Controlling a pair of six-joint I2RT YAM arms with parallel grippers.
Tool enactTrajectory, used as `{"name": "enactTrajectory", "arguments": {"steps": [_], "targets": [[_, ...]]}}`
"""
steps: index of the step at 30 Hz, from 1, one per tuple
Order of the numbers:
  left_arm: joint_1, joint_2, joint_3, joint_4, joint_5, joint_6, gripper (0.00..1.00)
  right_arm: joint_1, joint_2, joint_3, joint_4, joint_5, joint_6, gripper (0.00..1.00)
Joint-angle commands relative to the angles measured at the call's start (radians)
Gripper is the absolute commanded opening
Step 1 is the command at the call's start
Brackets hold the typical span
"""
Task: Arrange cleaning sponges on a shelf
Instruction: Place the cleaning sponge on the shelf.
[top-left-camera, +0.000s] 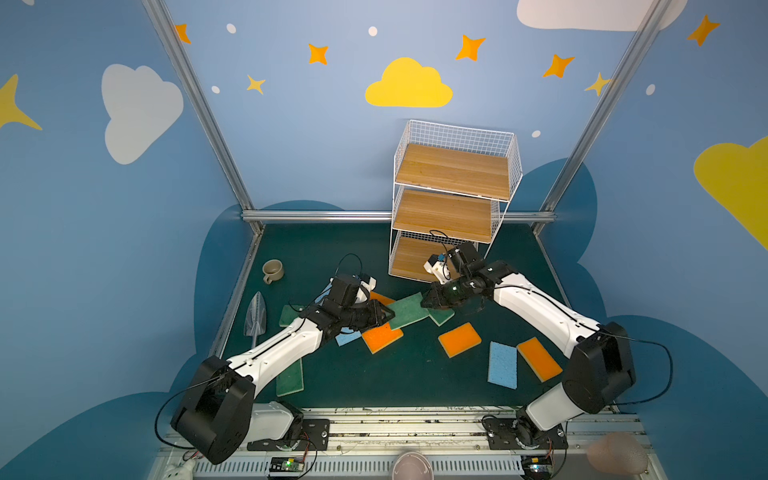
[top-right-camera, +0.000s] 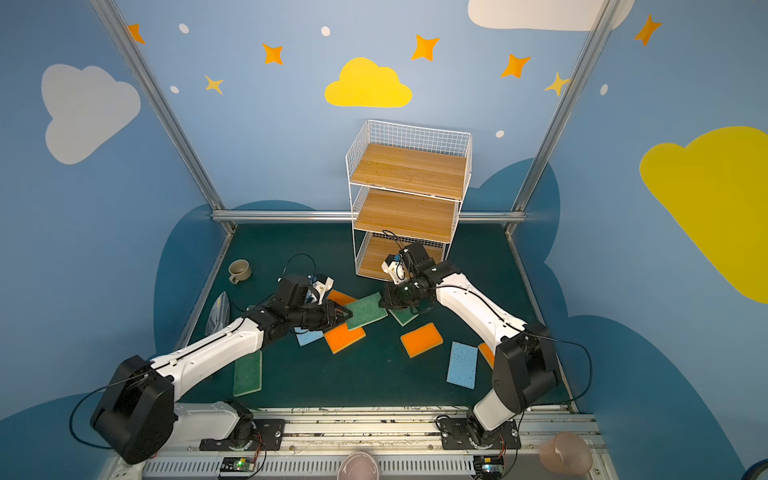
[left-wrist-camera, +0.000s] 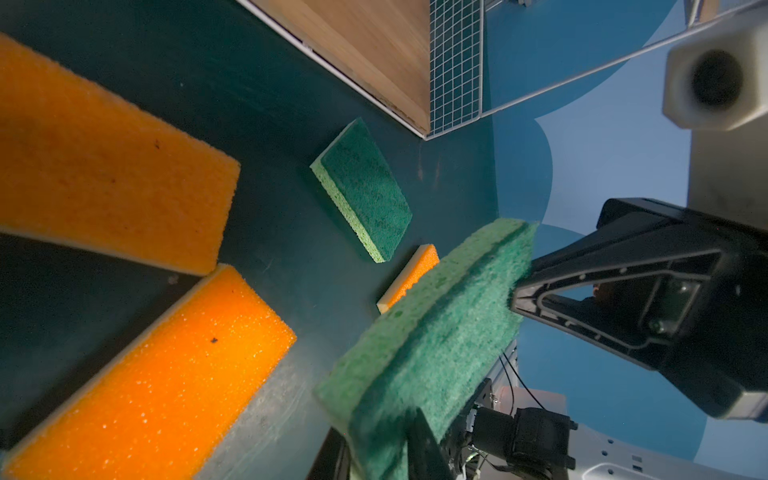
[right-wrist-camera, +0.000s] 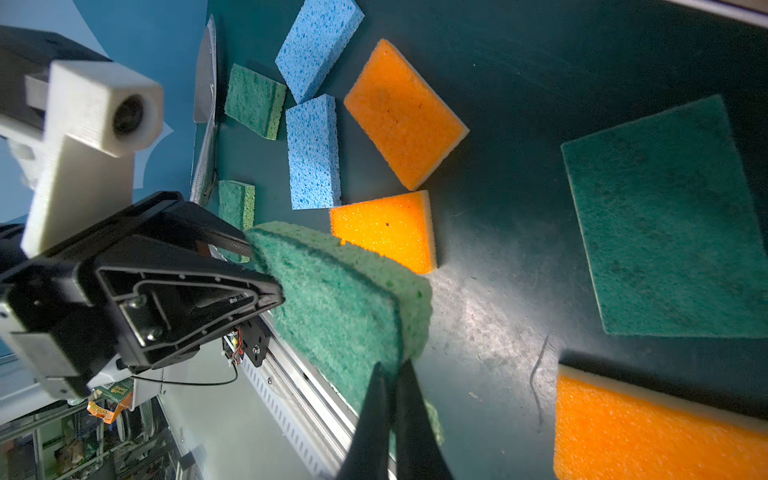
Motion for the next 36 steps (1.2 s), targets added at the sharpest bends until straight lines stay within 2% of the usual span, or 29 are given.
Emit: {"name": "enactTrajectory", "arguments": {"steps": [1, 2, 10, 15, 20, 27, 31, 33, 36], "targets": [[-0.001, 0.016, 0.016, 0.027, 0.003, -0.014, 0.09, -0.003, -0.001, -0.009, 0.021, -0.02, 0.004, 0.0], [0.0, 0.022, 0.016, 0.03, 0.002, -0.021, 0.03, -0.004, -0.003, -0.011, 0.022, -0.019, 0.004, 0.03], [-0.001, 0.033, -0.019, 0.094, -0.022, -0.106, 0.03, -0.018, -0.032, -0.03, 0.035, -0.003, 0.025, 0.5], [-0.002, 0.01, -0.052, 0.145, -0.131, -0.189, 0.03, -0.039, -0.11, -0.072, 0.046, 0.028, 0.05, 0.67], [-0.017, 0.054, -0.048, 0.244, -0.201, -0.272, 0.03, -0.058, -0.215, -0.127, 0.037, 0.029, 0.058, 0.68], [-0.093, 0.017, 0.054, 0.203, -0.434, -0.338, 0.03, -0.122, -0.414, -0.246, 0.049, 0.074, 0.079, 0.65], [-0.107, 0.012, 0.182, 0.129, -0.487, -0.362, 0.03, -0.148, -0.566, -0.377, 0.164, 0.198, 0.135, 0.65], [-0.115, 0.024, 0.273, 0.063, -0.505, -0.348, 0.03, -0.17, -0.64, -0.428, 0.212, 0.217, 0.138, 0.65], [-0.114, 0.035, 0.368, 0.03, -0.513, -0.342, 0.03, -0.208, -0.67, -0.427, 0.192, 0.203, 0.14, 0.65]]}}
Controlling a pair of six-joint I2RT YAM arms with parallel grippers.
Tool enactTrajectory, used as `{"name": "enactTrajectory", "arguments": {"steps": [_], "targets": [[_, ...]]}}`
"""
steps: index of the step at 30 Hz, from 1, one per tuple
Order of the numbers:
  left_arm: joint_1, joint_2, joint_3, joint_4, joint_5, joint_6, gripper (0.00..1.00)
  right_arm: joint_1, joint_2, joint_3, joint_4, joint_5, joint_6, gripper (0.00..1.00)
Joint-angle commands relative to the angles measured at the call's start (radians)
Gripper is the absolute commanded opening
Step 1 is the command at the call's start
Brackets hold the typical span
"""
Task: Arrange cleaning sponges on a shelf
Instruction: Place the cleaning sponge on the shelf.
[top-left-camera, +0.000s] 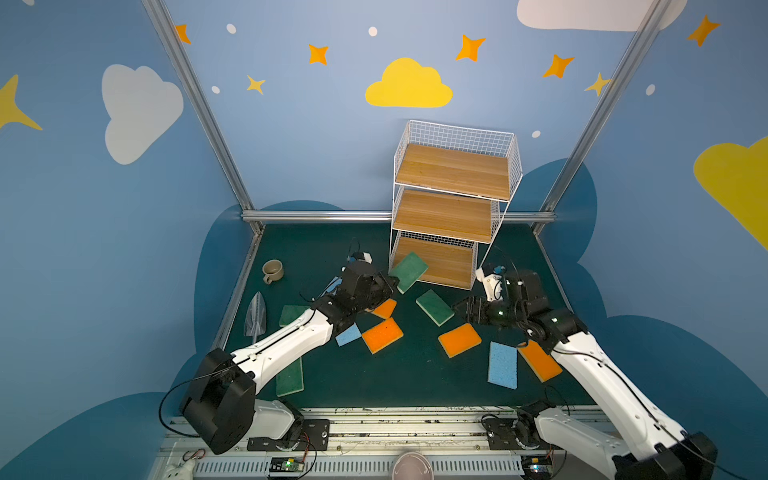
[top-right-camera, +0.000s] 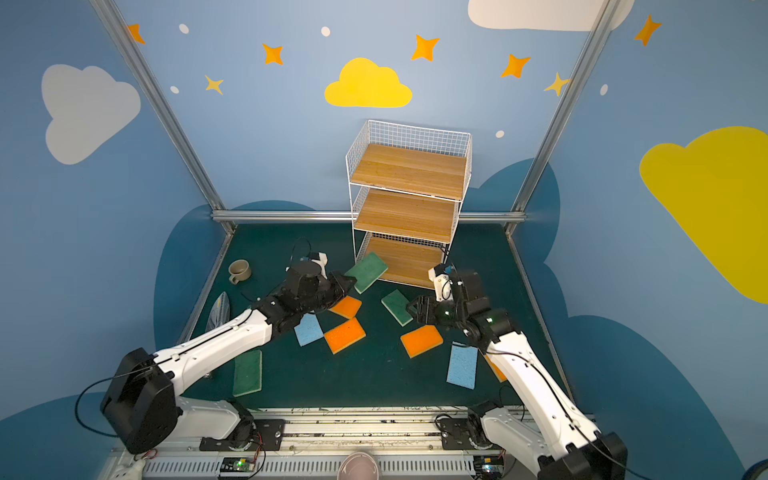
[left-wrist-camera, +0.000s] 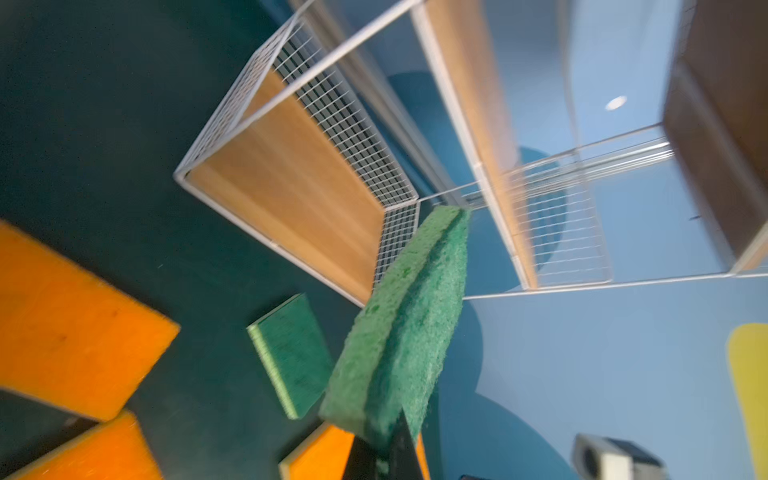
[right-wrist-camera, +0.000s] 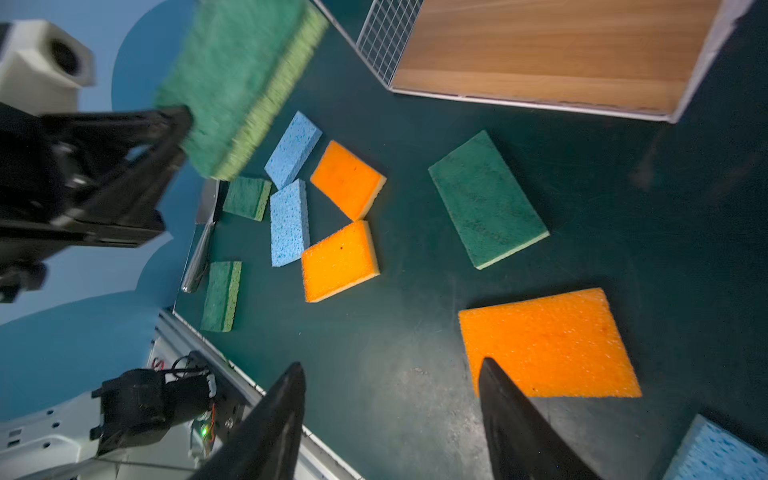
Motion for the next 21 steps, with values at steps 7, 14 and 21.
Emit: {"name": "enactTrajectory", "arguments": {"steps": [7, 14, 21], "targets": [[0.013, 0.043, 0.315, -0.148, -0.07, 0.018, 0.03, -0.067, -0.008, -0.007, 0.068, -0.009, 0.026, 0.66], [0.036, 0.134, 0.378, -0.142, -0.051, -0.047, 0.03, -0.071, 0.001, -0.008, 0.086, -0.013, 0.025, 0.66], [0.042, 0.202, 0.369, -0.098, -0.07, -0.102, 0.03, -0.073, 0.001, -0.014, 0.092, -0.015, 0.019, 0.65]]}}
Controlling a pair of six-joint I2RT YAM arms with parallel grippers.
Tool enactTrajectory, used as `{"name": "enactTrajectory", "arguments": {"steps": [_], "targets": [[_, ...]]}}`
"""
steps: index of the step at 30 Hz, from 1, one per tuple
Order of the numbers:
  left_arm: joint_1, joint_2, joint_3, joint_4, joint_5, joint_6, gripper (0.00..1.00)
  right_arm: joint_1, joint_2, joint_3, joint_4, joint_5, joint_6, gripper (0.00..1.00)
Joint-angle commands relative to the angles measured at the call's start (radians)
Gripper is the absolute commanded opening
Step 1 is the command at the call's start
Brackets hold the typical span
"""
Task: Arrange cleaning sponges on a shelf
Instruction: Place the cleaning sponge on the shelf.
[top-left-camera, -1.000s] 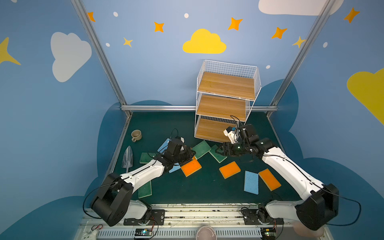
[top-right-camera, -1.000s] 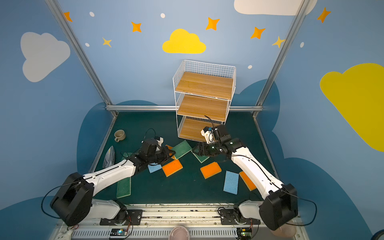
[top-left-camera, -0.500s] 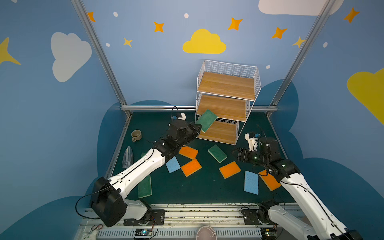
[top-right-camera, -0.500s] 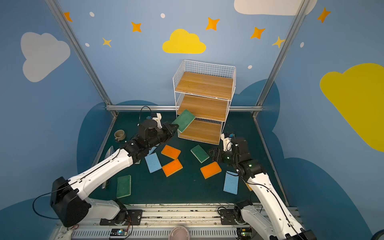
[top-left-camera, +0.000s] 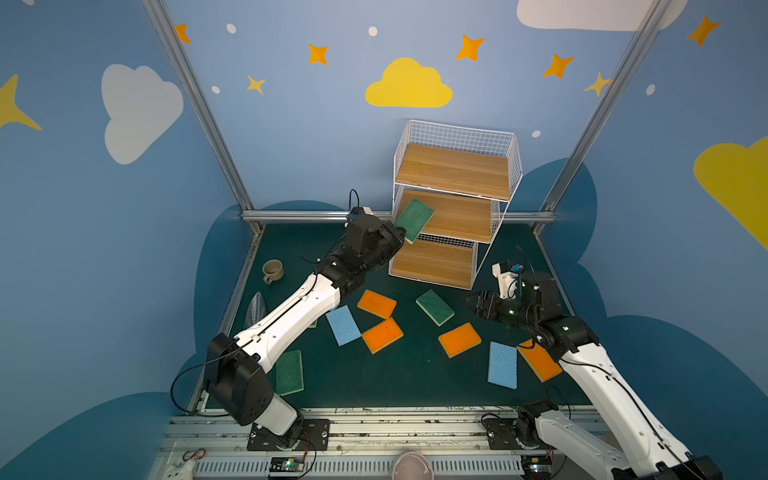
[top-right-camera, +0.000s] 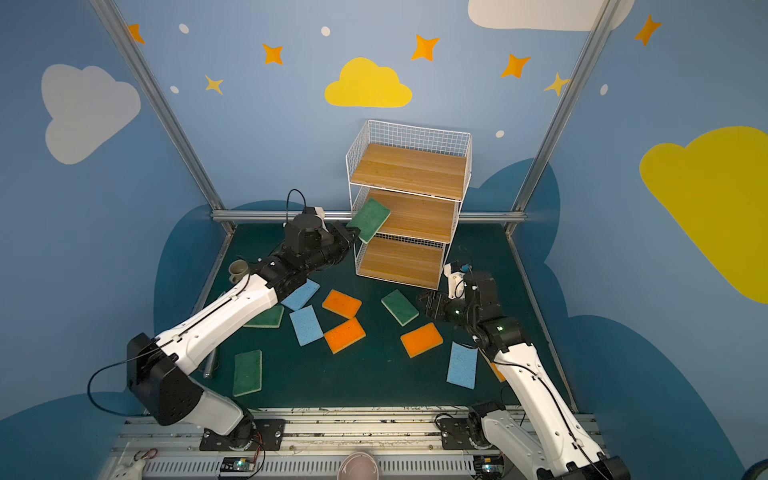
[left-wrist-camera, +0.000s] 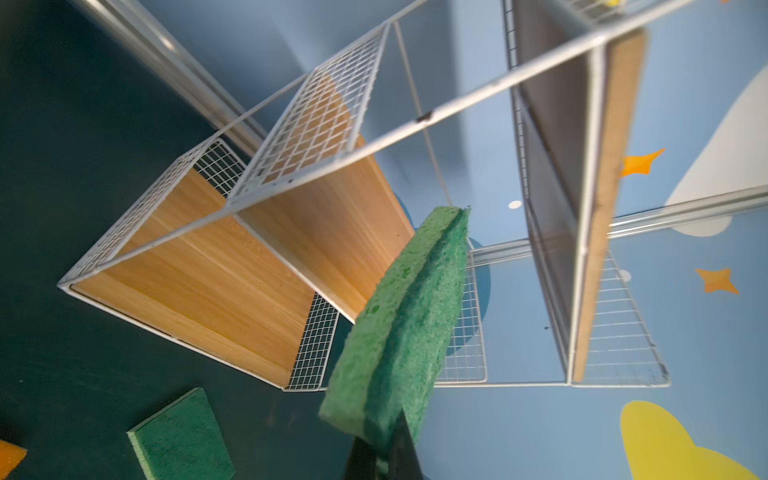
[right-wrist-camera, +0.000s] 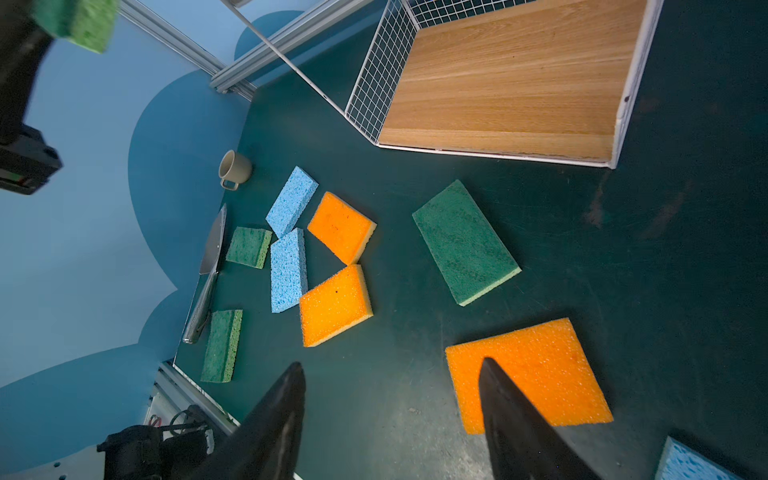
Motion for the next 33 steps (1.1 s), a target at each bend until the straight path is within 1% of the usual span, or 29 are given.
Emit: {"name": "enactTrajectory", "arguments": {"steps": [1, 10, 20, 28, 33], "targets": [[0.004, 0.013, 0.002, 0.027, -0.019, -0.035, 0.03, -0.005, 0.004, -0.014, 0.023, -0.011, -0.003, 0.65], [0.011, 0.104, 0.065, 0.04, -0.092, -0.07, 0.03, -0.006, 0.01, -0.034, 0.046, -0.024, -0.005, 0.66], [0.018, 0.221, 0.146, 0.075, -0.11, -0.169, 0.03, -0.008, -0.002, -0.052, 0.054, -0.024, -0.003, 0.66], [0.02, 0.253, 0.19, 0.069, -0.169, -0.187, 0.03, -0.01, 0.002, -0.06, 0.06, -0.034, 0.0, 0.66], [0.029, 0.263, 0.2, 0.069, -0.184, -0.2, 0.03, -0.01, 0.001, -0.067, 0.066, -0.038, 0.0, 0.65]]}}
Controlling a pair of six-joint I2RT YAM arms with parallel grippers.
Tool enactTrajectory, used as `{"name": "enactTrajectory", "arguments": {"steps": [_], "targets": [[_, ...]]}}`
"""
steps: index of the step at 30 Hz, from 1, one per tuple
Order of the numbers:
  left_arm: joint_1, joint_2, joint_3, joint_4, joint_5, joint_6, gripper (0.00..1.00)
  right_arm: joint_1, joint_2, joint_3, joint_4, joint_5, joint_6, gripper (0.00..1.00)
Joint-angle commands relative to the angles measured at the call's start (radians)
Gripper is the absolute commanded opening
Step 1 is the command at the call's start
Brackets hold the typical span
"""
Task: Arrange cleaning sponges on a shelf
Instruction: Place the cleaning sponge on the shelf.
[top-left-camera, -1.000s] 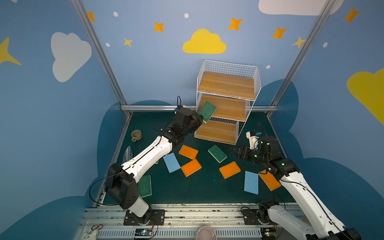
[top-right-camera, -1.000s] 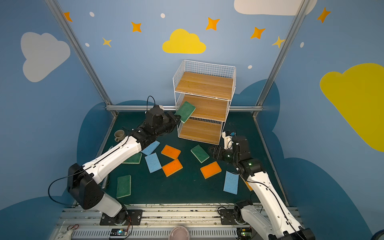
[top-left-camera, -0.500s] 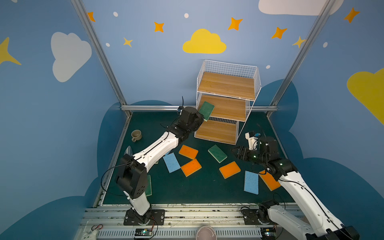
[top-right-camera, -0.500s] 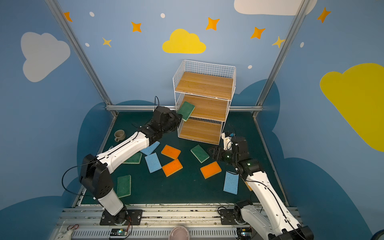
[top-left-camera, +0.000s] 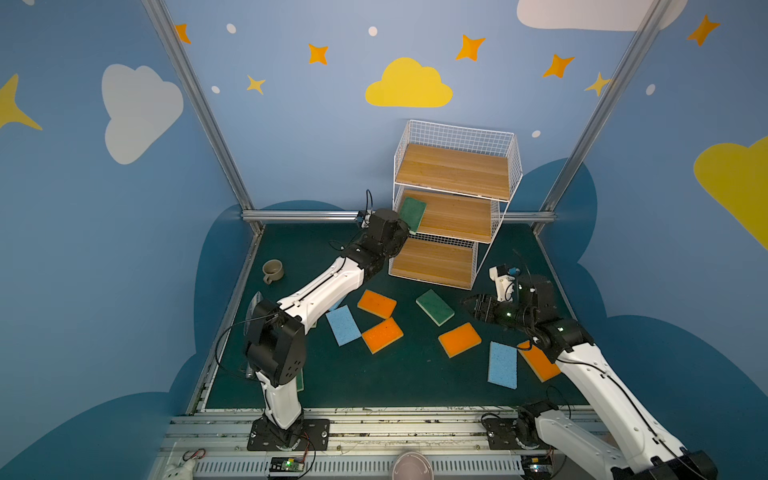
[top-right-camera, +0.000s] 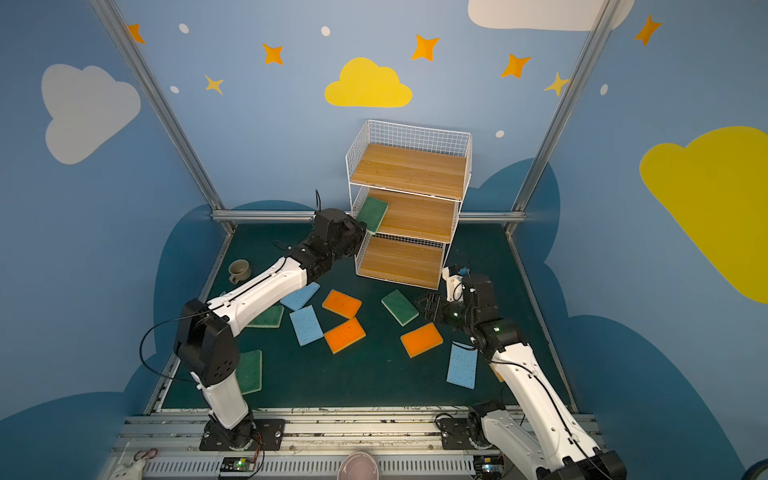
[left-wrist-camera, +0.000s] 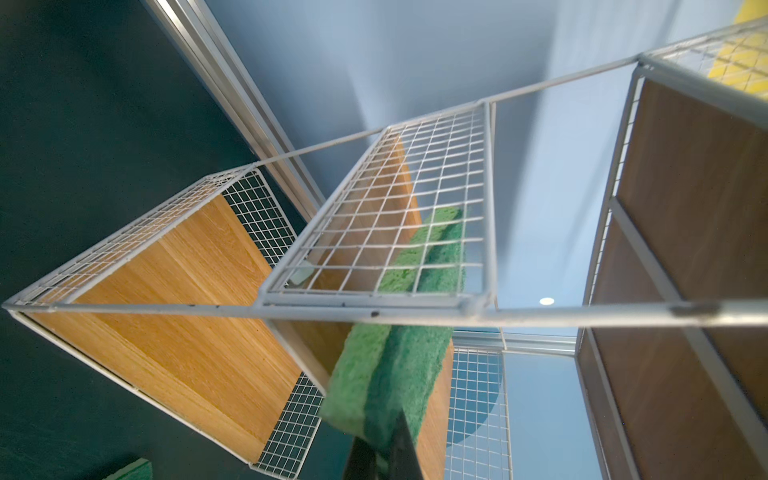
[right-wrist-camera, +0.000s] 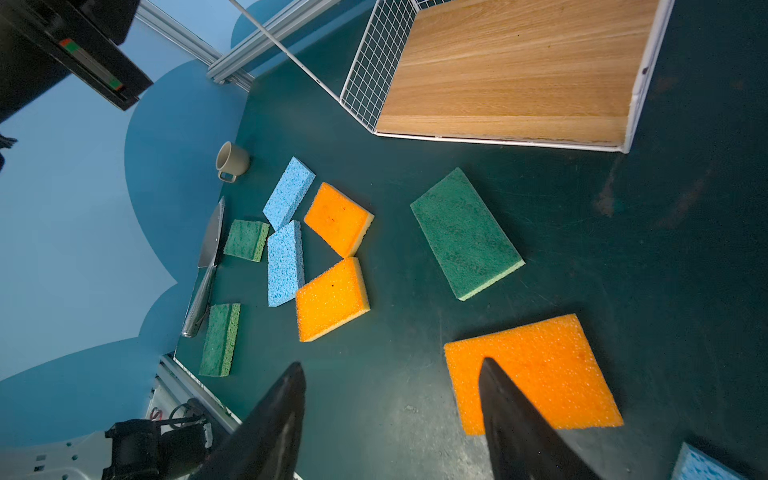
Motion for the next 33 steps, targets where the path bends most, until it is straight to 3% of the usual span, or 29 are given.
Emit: {"name": "enactTrajectory", "arguments": {"steps": [1, 10, 14, 16, 21, 29, 33], "targets": [[0.009, 0.026, 0.035, 0.013, -0.033, -0.011, 0.03, -0.004, -0.006, -0.009, 0.023, -0.012, 0.0, 0.65], [0.015, 0.054, 0.052, 0.005, -0.032, -0.032, 0.03, -0.004, -0.011, -0.01, 0.02, -0.014, 0.001, 0.66], [0.016, 0.067, 0.068, -0.003, -0.039, -0.031, 0.08, -0.004, -0.017, -0.011, 0.014, -0.011, 0.0, 0.66], [0.016, 0.07, 0.073, -0.004, -0.044, -0.03, 0.23, -0.004, -0.022, -0.011, 0.01, -0.009, -0.002, 0.66], [0.017, 0.075, 0.086, -0.003, -0.052, -0.017, 0.47, -0.005, -0.025, -0.011, 0.007, -0.011, -0.002, 0.66], [0.016, 0.077, 0.091, 0.008, -0.023, 0.005, 0.71, -0.004, -0.034, -0.011, -0.01, -0.014, -0.007, 0.66], [-0.001, 0.033, 0.05, 0.013, -0.048, 0.077, 0.94, -0.004, -0.038, -0.008, -0.014, -0.027, -0.019, 0.71]]}}
